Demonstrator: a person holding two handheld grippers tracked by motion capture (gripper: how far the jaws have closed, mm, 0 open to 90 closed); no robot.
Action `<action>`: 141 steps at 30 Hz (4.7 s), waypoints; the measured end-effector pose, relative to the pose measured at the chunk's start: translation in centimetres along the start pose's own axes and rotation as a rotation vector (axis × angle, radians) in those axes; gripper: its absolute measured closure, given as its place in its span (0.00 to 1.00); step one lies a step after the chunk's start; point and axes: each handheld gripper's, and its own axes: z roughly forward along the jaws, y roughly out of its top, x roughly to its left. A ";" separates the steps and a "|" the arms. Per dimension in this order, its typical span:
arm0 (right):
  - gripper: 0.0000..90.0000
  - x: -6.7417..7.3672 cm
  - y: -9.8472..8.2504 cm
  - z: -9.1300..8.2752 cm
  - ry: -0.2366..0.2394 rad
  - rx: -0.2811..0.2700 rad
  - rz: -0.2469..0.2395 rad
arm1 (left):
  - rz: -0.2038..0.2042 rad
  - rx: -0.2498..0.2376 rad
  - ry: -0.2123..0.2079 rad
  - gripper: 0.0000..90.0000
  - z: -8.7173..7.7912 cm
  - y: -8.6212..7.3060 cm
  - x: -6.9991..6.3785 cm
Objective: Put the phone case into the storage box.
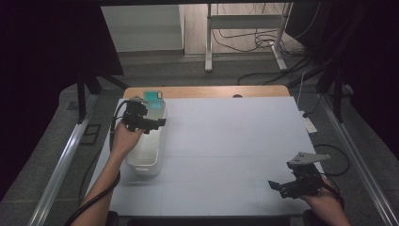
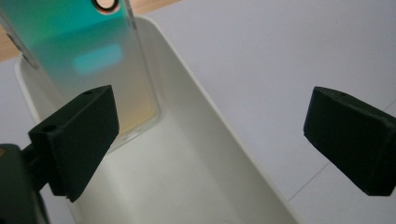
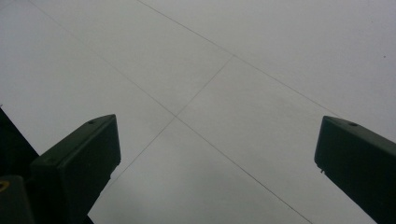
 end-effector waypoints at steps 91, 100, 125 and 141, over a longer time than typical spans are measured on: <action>0.00 0.1 0.1 0.0 -0.010 0.007 -0.003 | 0.085 -0.060 -0.037 0.04 -6.7 -9.2 -7.4; 0.00 0.1 0.0 0.0 -0.015 0.005 -0.006 | 0.066 -0.072 -0.036 0.04 -7.6 -10.5 -7.5; 0.00 0.2 0.0 0.0 -0.029 0.003 0.004 | 0.023 -0.083 -0.040 0.04 -9.7 -14.0 -7.9; 0.00 0.1 0.1 0.0 -0.039 0.007 0.007 | 0.027 -0.074 -0.018 0.03 -10.5 -15.4 -8.6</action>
